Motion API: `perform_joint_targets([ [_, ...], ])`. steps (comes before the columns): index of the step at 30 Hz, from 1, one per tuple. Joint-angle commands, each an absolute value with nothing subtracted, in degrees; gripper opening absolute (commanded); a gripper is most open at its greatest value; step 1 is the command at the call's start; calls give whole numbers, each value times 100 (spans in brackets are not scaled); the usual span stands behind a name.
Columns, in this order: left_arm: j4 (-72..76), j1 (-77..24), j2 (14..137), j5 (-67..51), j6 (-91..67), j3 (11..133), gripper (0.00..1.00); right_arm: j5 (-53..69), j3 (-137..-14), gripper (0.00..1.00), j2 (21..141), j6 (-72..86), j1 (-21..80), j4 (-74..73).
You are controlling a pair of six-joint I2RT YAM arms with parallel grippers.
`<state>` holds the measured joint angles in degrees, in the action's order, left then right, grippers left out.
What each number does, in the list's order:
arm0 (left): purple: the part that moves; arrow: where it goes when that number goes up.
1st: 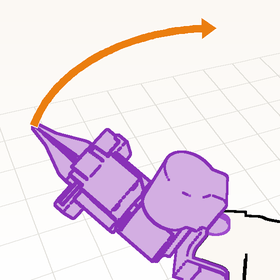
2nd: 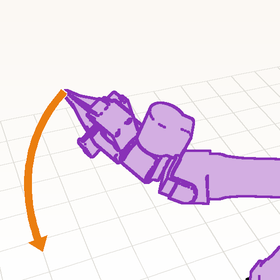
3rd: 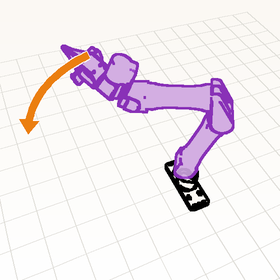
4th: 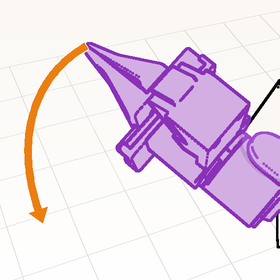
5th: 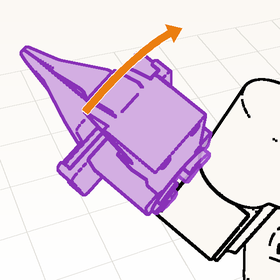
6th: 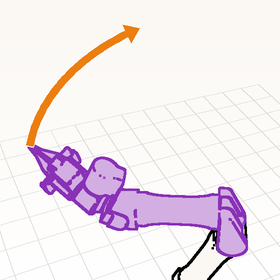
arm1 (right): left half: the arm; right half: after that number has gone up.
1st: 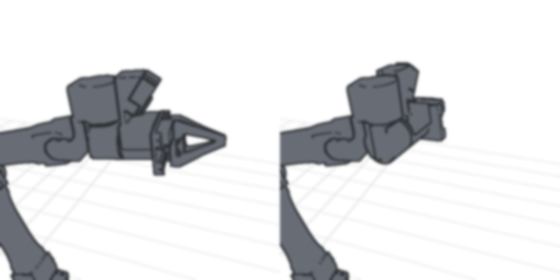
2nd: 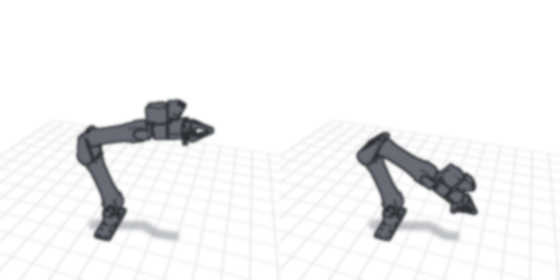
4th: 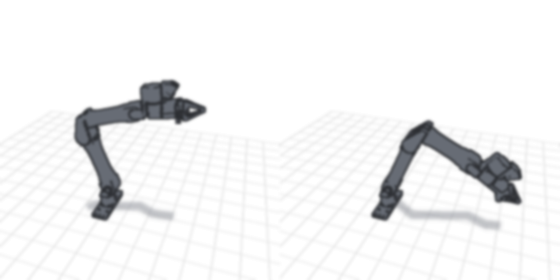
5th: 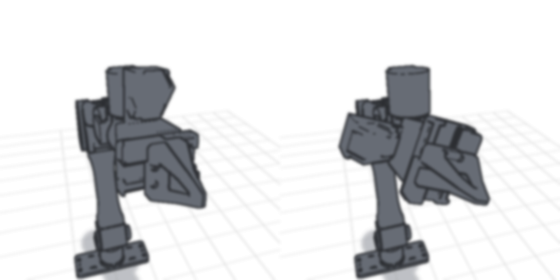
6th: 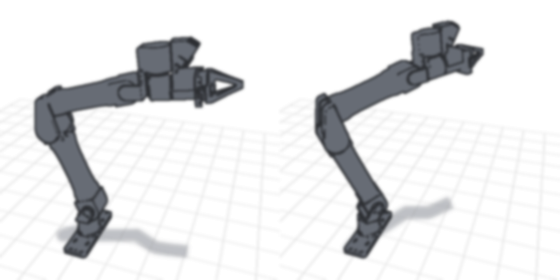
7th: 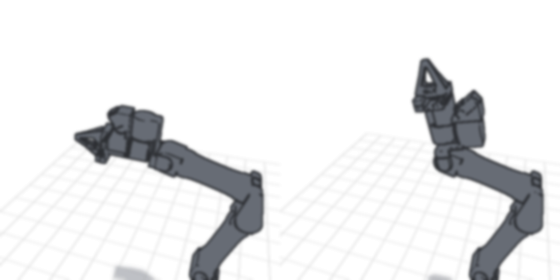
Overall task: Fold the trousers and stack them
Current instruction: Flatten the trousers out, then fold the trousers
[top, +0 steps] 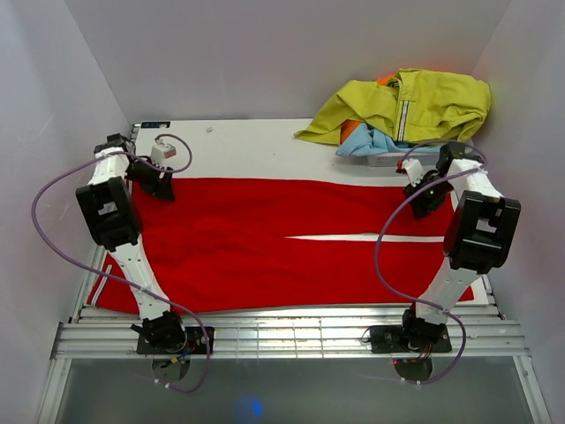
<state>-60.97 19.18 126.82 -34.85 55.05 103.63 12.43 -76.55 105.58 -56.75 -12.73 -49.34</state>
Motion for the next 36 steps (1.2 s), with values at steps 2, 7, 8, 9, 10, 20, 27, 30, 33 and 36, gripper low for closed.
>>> perform_joint_targets([
  [2,-5924,2030,12295,-4078,5432,11433,74,1529,-9138,57,10581,-6160,-1354,-4887],
  [7,-5837,2039,12691,-4184,5844,12085,79,1591,-10247,70,11441,-7021,-1371,-5334],
  [8,-5775,2039,12709,-4201,5845,12128,80,1626,-10379,69,11548,-7214,-1371,-5457],
  [9,-5748,2065,12744,-4245,5871,12164,81,1661,-10632,69,11636,-7633,-1380,-5754],
  [10,-5748,2083,12762,-4315,5967,12208,82,1679,-10748,67,11854,-7846,-1380,-5931],
  [20,-5634,2399,12867,-4922,5976,12173,86,923,-11065,66,12656,-9096,-1441,-5740],
  [27,-6293,2496,13201,-4764,6565,12437,87,818,-11197,70,13095,-9773,-1503,-5265],
  [30,-6302,2522,13306,-4685,6723,12454,87,572,-11180,71,13323,-10107,-1494,-5169],
  [33,-6337,2575,13464,-4649,6960,12568,87,457,-11171,71,13490,-10344,-1503,-5141],
  [36,-6494,2593,13779,-4431,7390,12892,87,238,-11031,59,13596,-10598,-1485,-5256],
])
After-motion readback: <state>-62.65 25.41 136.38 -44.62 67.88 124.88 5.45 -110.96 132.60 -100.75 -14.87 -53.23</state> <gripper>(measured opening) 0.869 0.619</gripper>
